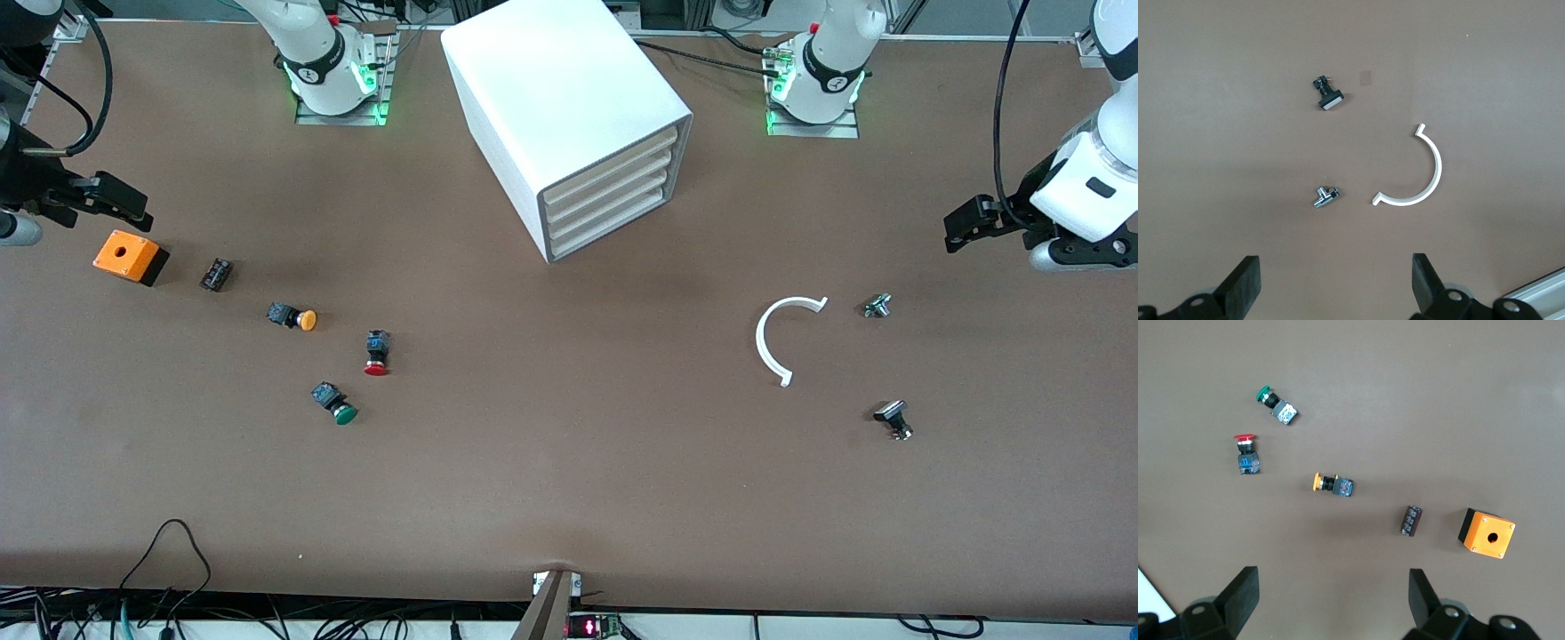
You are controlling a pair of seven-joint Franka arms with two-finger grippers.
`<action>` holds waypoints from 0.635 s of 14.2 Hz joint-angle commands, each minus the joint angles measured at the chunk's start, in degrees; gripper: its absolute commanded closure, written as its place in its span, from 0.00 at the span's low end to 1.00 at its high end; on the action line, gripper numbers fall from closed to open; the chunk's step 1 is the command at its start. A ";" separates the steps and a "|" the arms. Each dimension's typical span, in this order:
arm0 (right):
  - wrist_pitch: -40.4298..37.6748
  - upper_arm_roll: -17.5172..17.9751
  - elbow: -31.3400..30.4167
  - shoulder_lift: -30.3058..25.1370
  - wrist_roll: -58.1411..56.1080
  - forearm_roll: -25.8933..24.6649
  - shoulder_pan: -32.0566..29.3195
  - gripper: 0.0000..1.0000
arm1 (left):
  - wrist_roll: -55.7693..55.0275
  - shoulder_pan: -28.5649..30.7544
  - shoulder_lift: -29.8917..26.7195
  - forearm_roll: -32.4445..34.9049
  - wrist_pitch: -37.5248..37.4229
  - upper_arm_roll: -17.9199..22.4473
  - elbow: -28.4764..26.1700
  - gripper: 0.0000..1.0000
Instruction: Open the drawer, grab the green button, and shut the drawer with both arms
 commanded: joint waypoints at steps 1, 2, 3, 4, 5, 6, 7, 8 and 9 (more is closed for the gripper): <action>-0.39 -0.24 -0.84 -0.84 0.63 1.05 -0.22 0.01 | -0.93 -0.11 0.78 1.26 -1.14 -0.07 1.95 0.00; -0.56 -0.16 -0.84 -0.92 0.54 1.14 -0.22 0.01 | -0.93 -0.11 0.78 1.17 -1.32 -0.07 1.95 0.00; -0.48 -0.07 -0.84 -0.92 0.54 1.14 -0.22 0.01 | -0.93 -0.11 0.78 0.91 -1.75 0.02 2.04 0.00; -0.48 -0.07 -0.84 -0.92 0.54 1.14 -0.22 0.01 | -0.93 -0.11 0.78 0.82 -2.11 0.11 1.95 0.00; -0.30 -0.07 -0.75 -0.83 0.54 1.14 -0.22 0.01 | -0.93 -0.11 0.78 0.82 -2.54 0.11 2.04 0.00; -0.13 -0.07 -0.75 -0.66 0.54 1.14 -0.13 0.01 | -0.93 -0.11 0.69 0.82 -2.64 0.11 2.04 0.00; 0.05 0.02 -0.58 -0.57 0.54 1.14 -0.22 0.01 | -0.93 -0.11 0.69 0.73 -2.64 0.02 2.04 0.00; 0.05 0.02 -0.49 -0.48 0.54 1.14 -0.22 0.01 | -0.93 -0.11 0.77 0.73 -2.64 0.02 2.04 0.00; 0.05 0.11 -0.49 -0.39 0.54 1.05 -0.13 0.01 | -1.02 -0.11 0.78 0.73 -2.64 0.02 2.04 0.00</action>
